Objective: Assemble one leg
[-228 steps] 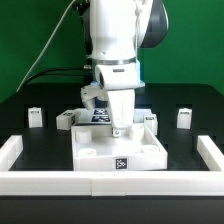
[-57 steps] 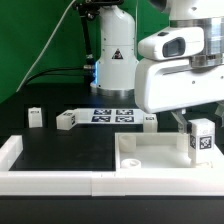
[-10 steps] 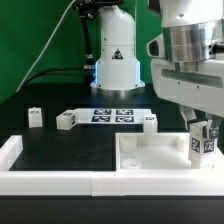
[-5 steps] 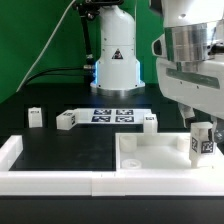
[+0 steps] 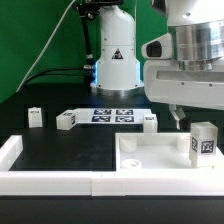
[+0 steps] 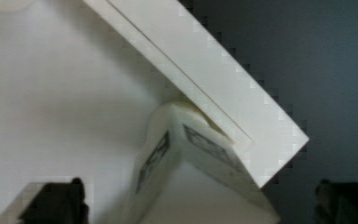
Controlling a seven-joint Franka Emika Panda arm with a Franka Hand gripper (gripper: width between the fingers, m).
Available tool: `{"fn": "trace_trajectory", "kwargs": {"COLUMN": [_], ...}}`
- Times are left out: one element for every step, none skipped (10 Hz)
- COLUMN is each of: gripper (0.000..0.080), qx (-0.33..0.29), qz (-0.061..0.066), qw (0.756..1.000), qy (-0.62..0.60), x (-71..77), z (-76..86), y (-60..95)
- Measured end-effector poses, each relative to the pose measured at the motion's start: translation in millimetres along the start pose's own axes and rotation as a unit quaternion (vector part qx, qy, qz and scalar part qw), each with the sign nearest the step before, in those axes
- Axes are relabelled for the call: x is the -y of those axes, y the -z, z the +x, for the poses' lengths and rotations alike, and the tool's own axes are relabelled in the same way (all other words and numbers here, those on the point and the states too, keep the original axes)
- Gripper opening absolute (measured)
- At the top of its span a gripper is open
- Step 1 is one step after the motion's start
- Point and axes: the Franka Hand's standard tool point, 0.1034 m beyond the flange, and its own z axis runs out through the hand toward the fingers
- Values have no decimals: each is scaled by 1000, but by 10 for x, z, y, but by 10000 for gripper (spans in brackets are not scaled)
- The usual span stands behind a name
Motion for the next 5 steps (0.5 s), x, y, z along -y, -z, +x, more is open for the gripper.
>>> {"fn": "trace_trajectory", "kwargs": {"gripper": [649,649,649,649,649], "qx": [1,1,1,0,-2], "qz": [-1,-2,-5,-9,-11], "qw": [998,993,986,973,960], "qy": [65,121,169,232,279], "x": [20,22,18,20,20], "z": [19,20,15,12,16], "y": [-8,-19,-29,-30,-30]}}
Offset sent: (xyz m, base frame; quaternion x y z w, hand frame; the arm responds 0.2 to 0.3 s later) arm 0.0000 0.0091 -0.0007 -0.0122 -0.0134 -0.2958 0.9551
